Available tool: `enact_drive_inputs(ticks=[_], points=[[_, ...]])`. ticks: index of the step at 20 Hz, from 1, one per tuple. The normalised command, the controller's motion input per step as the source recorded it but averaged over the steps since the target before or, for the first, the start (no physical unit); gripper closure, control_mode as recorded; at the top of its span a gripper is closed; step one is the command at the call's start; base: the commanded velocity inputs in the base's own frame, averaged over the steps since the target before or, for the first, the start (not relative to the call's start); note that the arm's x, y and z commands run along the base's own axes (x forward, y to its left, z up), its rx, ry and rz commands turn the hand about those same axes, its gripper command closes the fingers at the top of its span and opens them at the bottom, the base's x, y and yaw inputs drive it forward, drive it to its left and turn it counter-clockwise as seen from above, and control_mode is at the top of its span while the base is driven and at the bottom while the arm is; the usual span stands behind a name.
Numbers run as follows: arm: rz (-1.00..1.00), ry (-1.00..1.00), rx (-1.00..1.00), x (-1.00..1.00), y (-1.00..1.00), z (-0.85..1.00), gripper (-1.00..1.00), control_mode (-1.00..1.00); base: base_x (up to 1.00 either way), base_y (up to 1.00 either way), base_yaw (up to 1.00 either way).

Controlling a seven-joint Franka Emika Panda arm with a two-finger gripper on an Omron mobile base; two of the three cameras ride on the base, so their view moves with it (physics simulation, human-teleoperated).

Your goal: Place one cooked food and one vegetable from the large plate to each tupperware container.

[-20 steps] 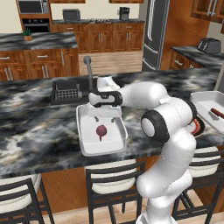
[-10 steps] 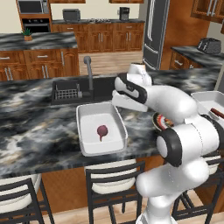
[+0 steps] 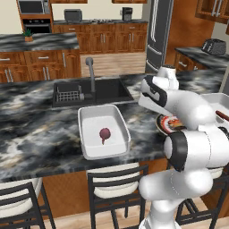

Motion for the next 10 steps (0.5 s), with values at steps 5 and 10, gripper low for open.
enact_drive_inputs(ticks=[5,10], points=[[-0.20,0.00,0.00,0.07,-0.77,0.00,-1.00,-1.00,0.00,0.00,0.00],[0.00,0.00,0.00,0.08,-0.93,-0.01,-1.00,-1.00,0.00,0.00,0.00]])
